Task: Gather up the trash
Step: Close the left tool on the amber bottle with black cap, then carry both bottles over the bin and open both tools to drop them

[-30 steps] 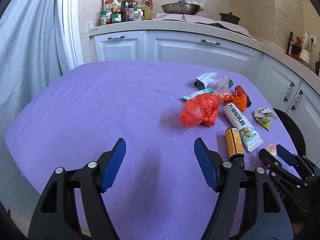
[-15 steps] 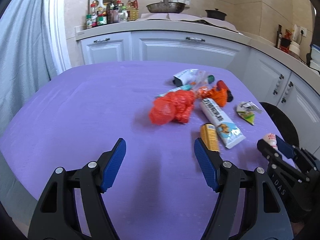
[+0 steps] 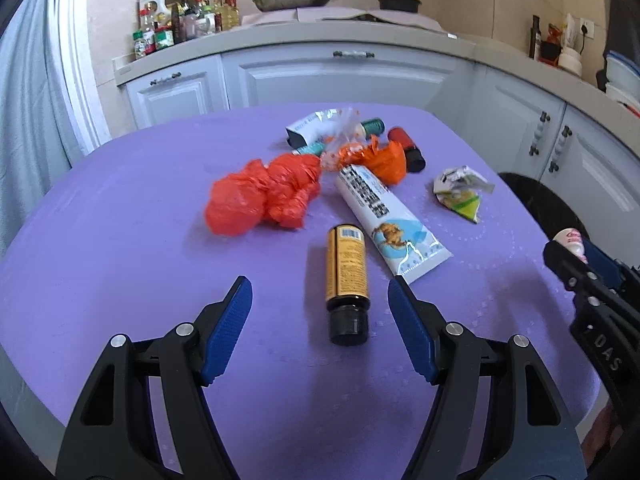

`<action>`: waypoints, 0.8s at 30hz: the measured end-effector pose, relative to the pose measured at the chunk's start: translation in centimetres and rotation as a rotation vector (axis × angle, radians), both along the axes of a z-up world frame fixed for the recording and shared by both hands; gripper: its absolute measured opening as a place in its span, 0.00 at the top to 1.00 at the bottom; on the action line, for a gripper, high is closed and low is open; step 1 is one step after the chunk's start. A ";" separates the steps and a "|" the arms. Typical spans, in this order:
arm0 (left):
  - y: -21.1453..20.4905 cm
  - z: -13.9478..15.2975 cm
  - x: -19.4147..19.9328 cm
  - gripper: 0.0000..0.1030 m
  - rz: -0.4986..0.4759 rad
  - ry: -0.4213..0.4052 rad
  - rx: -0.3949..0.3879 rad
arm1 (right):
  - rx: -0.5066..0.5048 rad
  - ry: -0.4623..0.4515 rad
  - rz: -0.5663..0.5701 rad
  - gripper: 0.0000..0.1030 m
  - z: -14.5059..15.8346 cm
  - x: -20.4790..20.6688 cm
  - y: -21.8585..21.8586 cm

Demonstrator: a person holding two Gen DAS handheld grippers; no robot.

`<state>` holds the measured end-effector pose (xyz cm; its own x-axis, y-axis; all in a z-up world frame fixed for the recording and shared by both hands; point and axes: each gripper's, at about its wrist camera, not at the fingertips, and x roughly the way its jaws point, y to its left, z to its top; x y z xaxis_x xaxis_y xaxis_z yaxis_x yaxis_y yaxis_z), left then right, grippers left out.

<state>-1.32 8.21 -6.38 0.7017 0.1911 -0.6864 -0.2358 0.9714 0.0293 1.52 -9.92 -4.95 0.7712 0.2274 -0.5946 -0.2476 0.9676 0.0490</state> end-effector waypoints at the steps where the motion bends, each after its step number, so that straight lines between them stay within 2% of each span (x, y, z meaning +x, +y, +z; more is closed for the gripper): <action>1: -0.1 -0.1 0.1 0.42 -0.003 0.003 0.001 | 0.002 0.002 -0.001 0.65 -0.1 0.0 -0.2; 3: -0.3 -0.4 0.3 0.49 -0.013 0.018 0.003 | 0.008 0.005 -0.003 0.66 -0.2 0.1 -0.5; 5: -0.4 -0.7 0.4 0.64 -0.021 0.028 -0.005 | 0.014 0.008 -0.004 0.65 -0.3 0.2 -0.7; 8: -0.7 -1.0 0.5 0.77 -0.032 0.026 0.002 | 0.017 0.010 -0.003 0.66 -0.4 0.4 -0.9; 17: -1.1 -0.4 -0.1 0.78 -0.041 0.003 0.006 | 0.016 0.014 0.002 0.65 -0.6 0.5 -0.9; 24: -2.0 2.2 -0.6 0.78 -0.070 -0.068 0.014 | 0.010 -0.003 -0.020 0.65 -0.1 0.7 -1.5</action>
<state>-1.87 6.18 -4.17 0.7587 0.1491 -0.6341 -0.1688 0.9852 0.0297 2.24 -11.44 -5.00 0.7775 0.2181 -0.5898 -0.2286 0.9718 0.0580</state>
